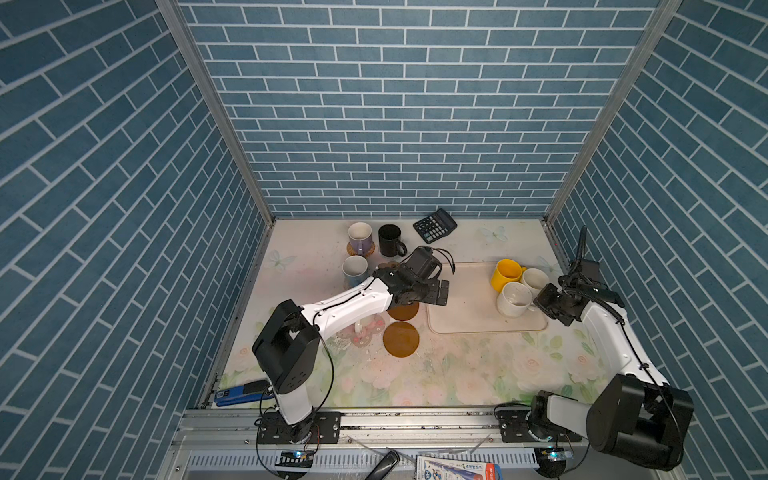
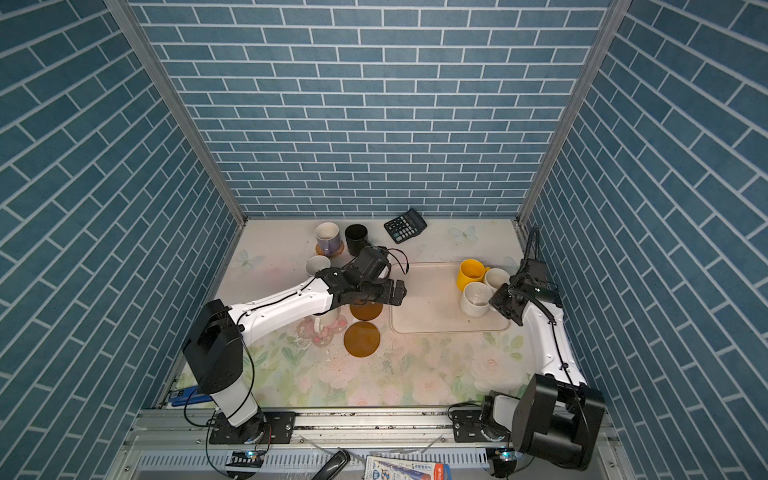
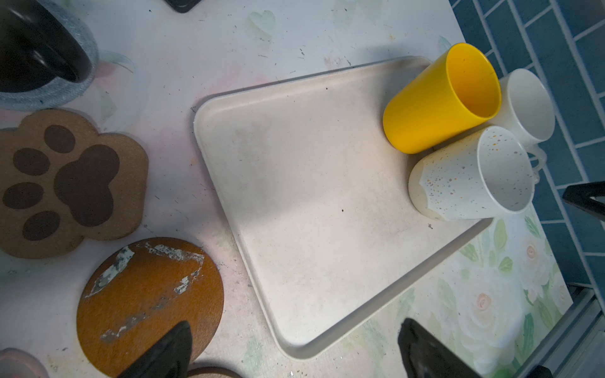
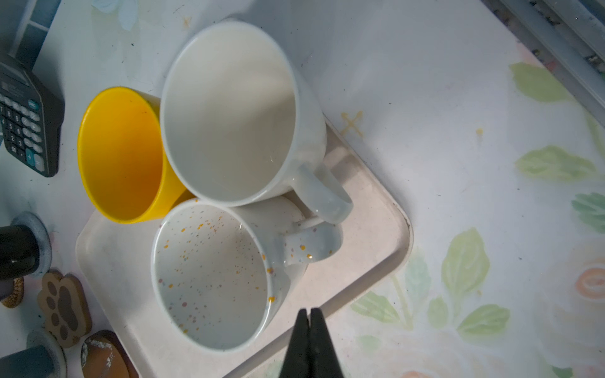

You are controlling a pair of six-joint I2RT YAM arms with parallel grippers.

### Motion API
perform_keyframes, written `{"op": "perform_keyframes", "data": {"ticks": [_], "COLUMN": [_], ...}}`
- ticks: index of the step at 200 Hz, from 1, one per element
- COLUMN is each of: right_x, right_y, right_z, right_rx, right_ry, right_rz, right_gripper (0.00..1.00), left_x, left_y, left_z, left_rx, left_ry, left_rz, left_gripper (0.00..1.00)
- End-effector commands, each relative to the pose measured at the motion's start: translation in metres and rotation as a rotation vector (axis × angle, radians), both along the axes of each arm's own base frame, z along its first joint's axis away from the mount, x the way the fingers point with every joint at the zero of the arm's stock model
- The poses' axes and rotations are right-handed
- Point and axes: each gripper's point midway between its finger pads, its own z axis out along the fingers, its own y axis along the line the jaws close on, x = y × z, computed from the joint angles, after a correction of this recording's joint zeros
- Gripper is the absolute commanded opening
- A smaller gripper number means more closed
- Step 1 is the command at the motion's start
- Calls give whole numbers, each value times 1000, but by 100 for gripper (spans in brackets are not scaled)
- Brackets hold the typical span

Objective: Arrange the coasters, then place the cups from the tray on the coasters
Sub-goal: 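Swing the right gripper to the speckled mug while the left gripper shifts, then lower the right gripper onto the white speckled mug rim and close it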

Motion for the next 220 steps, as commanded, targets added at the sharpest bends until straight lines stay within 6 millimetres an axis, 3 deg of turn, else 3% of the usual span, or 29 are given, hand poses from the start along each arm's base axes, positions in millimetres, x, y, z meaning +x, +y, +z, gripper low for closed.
{"op": "perform_keyframes", "data": {"ticks": [1, 69, 138, 220], "right_x": [14, 43, 48, 60], "right_y": [-9, -18, -13, -12], "right_z": [0, 6, 19, -7], "right_rx": [-13, -20, -1, 23], "right_ry": [-14, -43, -64, -23], "right_rz": [-38, -40, -6, 9], "right_gripper": [0, 0, 0, 0], "left_x": [-2, -5, -3, -5], "left_y": [0, 7, 6, 12], "left_z": [-15, -19, -22, -24], "left_rx": [17, 31, 40, 59], "left_ry": [14, 6, 7, 11], "left_rz": [4, 13, 13, 23], "left_gripper": [99, 99, 99, 99]}}
